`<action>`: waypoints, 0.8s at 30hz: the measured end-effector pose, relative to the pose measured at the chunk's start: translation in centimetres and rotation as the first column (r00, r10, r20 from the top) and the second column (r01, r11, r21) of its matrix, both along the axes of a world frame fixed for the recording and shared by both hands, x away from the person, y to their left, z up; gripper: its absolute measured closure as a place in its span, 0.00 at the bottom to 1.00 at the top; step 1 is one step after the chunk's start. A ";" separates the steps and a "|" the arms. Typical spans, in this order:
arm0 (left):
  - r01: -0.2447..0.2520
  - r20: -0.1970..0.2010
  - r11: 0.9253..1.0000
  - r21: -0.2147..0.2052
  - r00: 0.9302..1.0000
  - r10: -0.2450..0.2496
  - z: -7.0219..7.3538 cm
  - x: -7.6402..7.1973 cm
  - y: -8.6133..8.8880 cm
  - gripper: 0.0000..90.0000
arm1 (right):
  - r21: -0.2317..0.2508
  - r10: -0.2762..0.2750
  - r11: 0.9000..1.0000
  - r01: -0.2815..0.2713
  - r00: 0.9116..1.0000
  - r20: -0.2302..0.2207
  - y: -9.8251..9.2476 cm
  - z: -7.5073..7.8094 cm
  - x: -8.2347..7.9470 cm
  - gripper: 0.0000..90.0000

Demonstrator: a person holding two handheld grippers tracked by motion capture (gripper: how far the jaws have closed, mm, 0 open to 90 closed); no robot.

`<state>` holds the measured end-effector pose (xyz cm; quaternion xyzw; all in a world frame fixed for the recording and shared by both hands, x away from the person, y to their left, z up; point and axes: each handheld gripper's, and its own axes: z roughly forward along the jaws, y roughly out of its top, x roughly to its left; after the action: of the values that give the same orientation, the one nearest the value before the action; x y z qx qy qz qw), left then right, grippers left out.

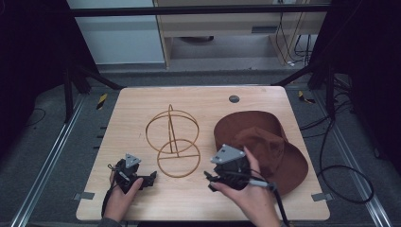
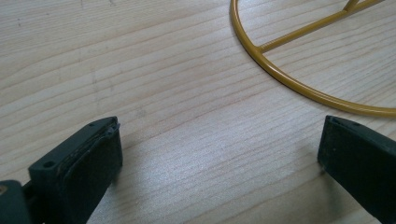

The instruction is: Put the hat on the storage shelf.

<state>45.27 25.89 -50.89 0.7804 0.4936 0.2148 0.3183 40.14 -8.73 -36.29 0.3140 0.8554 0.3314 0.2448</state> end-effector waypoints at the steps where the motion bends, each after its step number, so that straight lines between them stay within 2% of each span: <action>1: -0.002 0.002 1.000 -0.003 1.000 0.002 0.0 0.0 0.0 0.00 | -0.017 -0.011 1.000 0.011 1.000 0.002 -0.8 0.4 0.3 0.16; 7: -0.003 0.002 1.000 -0.003 1.000 0.003 0.0 0.0 0.0 0.00 | -0.074 -0.049 0.996 0.046 0.998 -0.034 -5.1 2.1 1.9 0.15; 12: -0.004 0.000 1.000 -0.002 1.000 0.004 0.0 0.0 0.0 0.00 | -0.057 -0.073 0.996 0.067 0.990 -0.120 -8.6 3.0 4.2 0.11; 15: -0.004 0.000 1.000 -0.002 1.000 0.004 0.0 0.0 -0.1 0.00 | -0.061 -0.067 0.996 0.058 0.982 -0.175 -9.9 2.9 5.4 0.10; 18: -0.004 0.001 1.000 -0.002 1.000 0.004 0.0 0.0 -0.1 0.00 | -0.101 -0.083 0.993 0.063 0.976 -0.202 -10.7 2.7 6.6 0.11; 22: -0.005 0.001 1.000 -0.002 1.000 0.005 0.0 0.0 -0.1 0.00 | -0.105 -0.089 0.992 0.065 0.965 -0.248 -11.6 2.3 7.9 0.16; 24: -0.005 0.001 1.000 -0.002 1.000 0.005 0.0 0.0 -0.1 0.00 | -0.111 -0.092 0.992 0.066 0.962 -0.257 -12.0 2.2 8.3 0.17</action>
<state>45.26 25.82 -50.90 0.7789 0.4955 0.2152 0.3187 48.45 -20.74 -34.11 0.3762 0.8826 0.2332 0.1582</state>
